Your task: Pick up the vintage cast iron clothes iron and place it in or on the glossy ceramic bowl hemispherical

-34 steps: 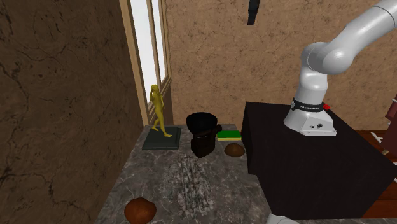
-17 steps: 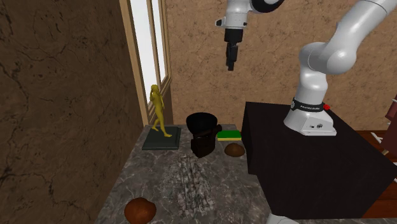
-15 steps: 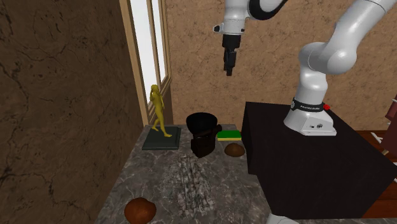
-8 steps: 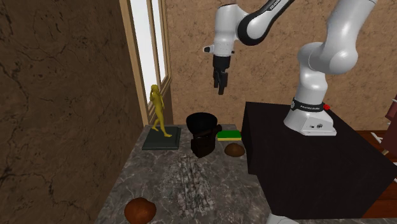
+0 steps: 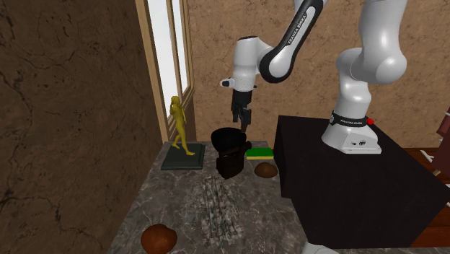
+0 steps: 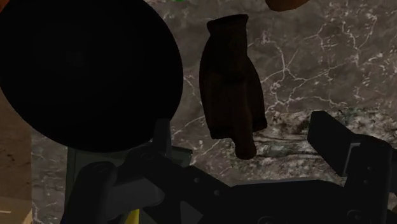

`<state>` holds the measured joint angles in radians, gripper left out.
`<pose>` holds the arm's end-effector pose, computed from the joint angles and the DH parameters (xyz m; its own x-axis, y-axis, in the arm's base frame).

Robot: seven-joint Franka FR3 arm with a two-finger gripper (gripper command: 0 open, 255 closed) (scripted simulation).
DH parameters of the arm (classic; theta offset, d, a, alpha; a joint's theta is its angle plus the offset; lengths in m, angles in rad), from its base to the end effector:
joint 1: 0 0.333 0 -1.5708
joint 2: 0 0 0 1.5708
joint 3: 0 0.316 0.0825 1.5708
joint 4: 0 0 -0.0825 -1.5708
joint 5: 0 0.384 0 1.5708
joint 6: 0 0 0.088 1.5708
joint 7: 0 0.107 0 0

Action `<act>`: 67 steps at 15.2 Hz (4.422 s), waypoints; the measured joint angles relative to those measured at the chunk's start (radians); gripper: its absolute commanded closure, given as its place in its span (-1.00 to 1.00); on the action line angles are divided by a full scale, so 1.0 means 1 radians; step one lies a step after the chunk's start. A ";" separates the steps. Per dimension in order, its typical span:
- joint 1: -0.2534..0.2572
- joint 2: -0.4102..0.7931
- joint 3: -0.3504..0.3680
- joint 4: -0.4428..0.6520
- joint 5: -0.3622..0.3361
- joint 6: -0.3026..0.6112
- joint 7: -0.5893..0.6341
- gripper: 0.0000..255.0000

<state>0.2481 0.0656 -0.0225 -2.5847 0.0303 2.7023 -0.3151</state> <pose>0.4392 0.0996 0.2410 0.8696 0.4908 0.0533 0.4913 -0.8710 0.0039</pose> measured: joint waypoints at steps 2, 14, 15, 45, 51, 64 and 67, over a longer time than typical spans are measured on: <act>0.004 0.094 0.013 0.043 0.013 0.052 -0.038 -1.00; 0.014 0.392 0.052 0.147 0.019 0.249 -0.100 -1.00; 0.015 0.399 0.052 0.149 0.019 0.254 -0.100 -1.00; 0.017 0.201 0.050 0.102 0.016 0.103 -0.092 1.00; 0.017 0.119 0.048 0.101 0.014 0.022 -0.090 1.00; 0.017 -0.041 0.047 0.114 0.009 -0.151 -0.083 1.00; -0.014 -0.051 0.018 0.125 0.014 -0.174 -0.144 1.00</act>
<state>0.2342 0.0143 -0.0041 -2.4598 0.0446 2.5282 -0.4589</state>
